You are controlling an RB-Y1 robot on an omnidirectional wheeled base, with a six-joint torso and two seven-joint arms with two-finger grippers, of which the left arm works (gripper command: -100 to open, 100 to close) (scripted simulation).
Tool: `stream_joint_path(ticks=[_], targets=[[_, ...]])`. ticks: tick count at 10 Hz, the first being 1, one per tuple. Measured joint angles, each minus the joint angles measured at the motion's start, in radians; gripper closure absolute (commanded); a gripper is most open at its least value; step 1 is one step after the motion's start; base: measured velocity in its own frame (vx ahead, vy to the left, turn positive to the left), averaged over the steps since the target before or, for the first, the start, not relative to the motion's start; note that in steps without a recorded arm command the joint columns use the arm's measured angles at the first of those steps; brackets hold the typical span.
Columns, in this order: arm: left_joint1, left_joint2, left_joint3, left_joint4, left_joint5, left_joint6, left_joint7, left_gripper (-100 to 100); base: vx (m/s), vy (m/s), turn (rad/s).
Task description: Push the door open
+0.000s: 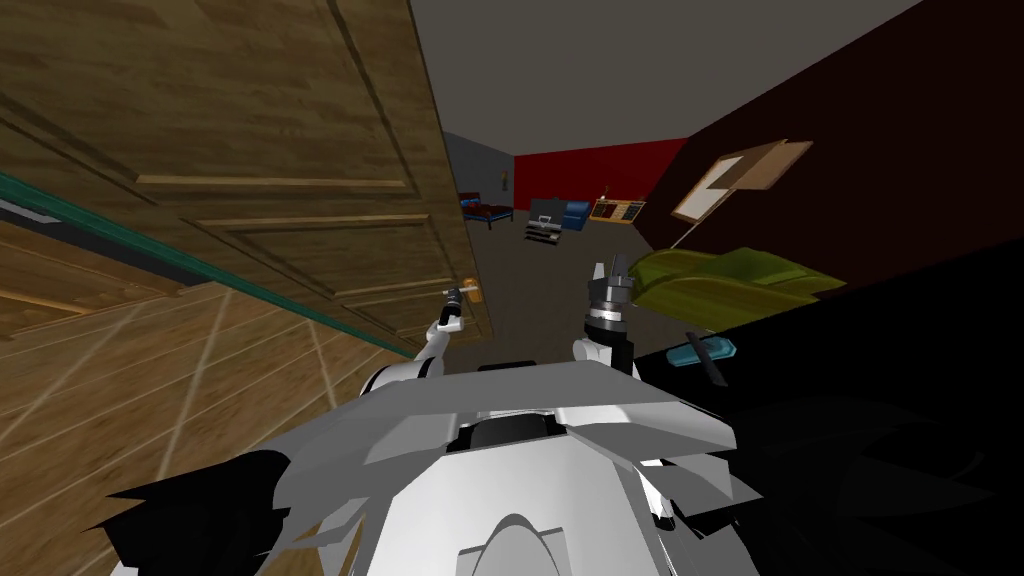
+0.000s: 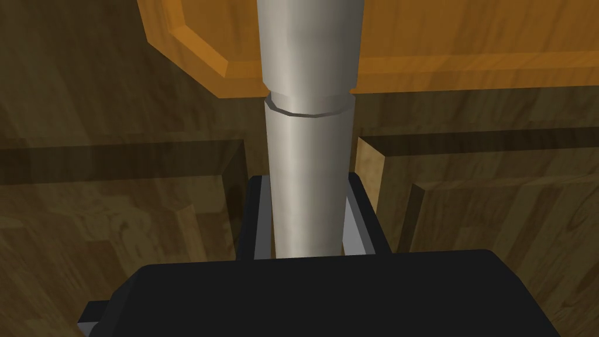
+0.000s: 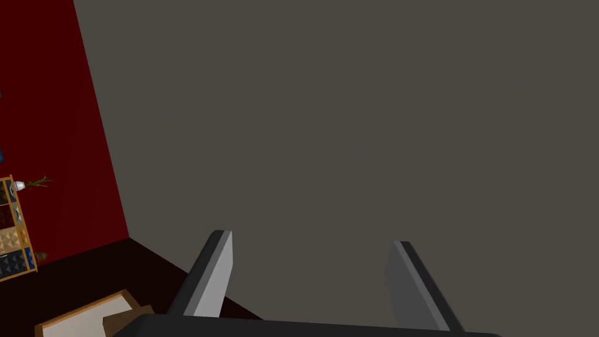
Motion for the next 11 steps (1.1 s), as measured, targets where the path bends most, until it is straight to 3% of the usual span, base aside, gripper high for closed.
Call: stream_joint_path(ticks=[5,7,11], targets=[[0.015,0.004,0.06,-0.023,-0.025,0.008,0.004,100,0.174,-0.131,0.131],[0.0,0.009,0.089,0.01,-0.033,-0.01,-0.001,100,0.184,-0.105,0.115],[0.004,0.016,0.13,0.002,-0.048,-0.005,0.0,100,0.166,-0.119,0.102]])
